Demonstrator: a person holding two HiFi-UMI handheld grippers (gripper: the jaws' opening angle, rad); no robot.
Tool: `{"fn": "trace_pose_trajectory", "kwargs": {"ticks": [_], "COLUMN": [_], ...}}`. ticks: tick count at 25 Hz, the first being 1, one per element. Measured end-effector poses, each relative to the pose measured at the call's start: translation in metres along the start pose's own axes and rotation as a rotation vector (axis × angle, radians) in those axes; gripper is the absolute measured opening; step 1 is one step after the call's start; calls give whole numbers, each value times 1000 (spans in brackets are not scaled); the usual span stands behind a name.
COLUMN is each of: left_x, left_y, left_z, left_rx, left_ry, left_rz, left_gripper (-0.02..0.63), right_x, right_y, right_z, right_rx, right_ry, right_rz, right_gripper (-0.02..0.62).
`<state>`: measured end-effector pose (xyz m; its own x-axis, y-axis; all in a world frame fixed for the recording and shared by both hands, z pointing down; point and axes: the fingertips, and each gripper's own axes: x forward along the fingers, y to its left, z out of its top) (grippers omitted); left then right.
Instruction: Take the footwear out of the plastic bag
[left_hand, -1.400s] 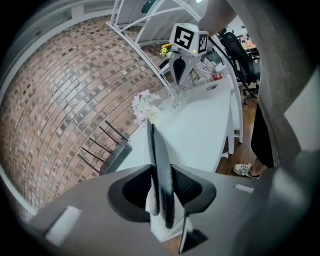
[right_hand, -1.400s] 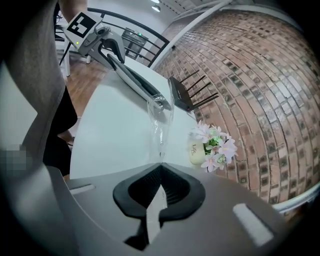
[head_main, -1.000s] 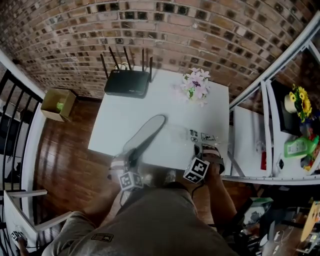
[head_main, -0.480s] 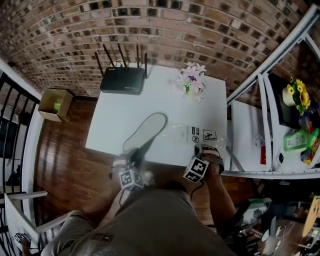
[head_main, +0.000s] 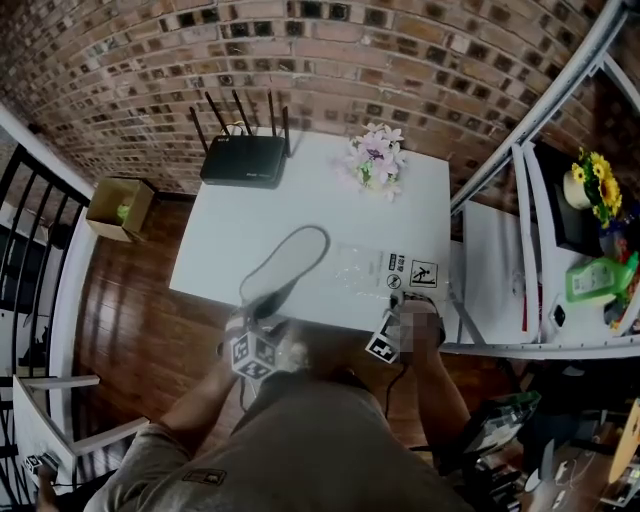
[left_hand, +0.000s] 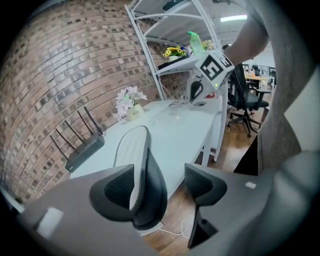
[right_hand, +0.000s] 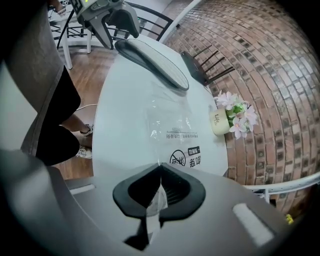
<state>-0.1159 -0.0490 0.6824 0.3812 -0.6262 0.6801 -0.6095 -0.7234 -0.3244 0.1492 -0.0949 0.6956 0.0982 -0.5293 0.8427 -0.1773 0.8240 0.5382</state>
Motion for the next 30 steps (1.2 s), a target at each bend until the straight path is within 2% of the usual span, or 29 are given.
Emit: {"fn": "trace_pose_trajectory", "kwargs": {"ticks": [4, 9, 16, 20, 24, 27, 30], "left_x": [-11, -23, -40, -50, -62, -75, -85], "left_y": [4, -1, -7, -12, -21, -28, -34], "left_z": [15, 30, 58, 78, 96, 108, 120], "left_rx": [-62, -107, -201, -230, -246, -271, -294], "left_ry": [-63, -131, -222, -272, -316, -352, -393], "left_rz": [56, 81, 119, 154, 198, 231, 240], "left_gripper": [304, 304, 290, 245, 162, 83, 35], "right_x": [4, -1, -30, -62, -96, -124, -154], "right_y": [5, 8, 5, -1, -2, -1, -1], "right_z": [-2, 1, 9, 13, 17, 19, 24], "right_rx": [20, 57, 205, 390, 573, 663, 702], "right_ry": [-32, -83, -240, -386, -535, -644, -749], "right_rz": [7, 15, -25, -54, -30, -15, -25], "right_gripper": [32, 81, 94, 45, 15, 14, 14]}}
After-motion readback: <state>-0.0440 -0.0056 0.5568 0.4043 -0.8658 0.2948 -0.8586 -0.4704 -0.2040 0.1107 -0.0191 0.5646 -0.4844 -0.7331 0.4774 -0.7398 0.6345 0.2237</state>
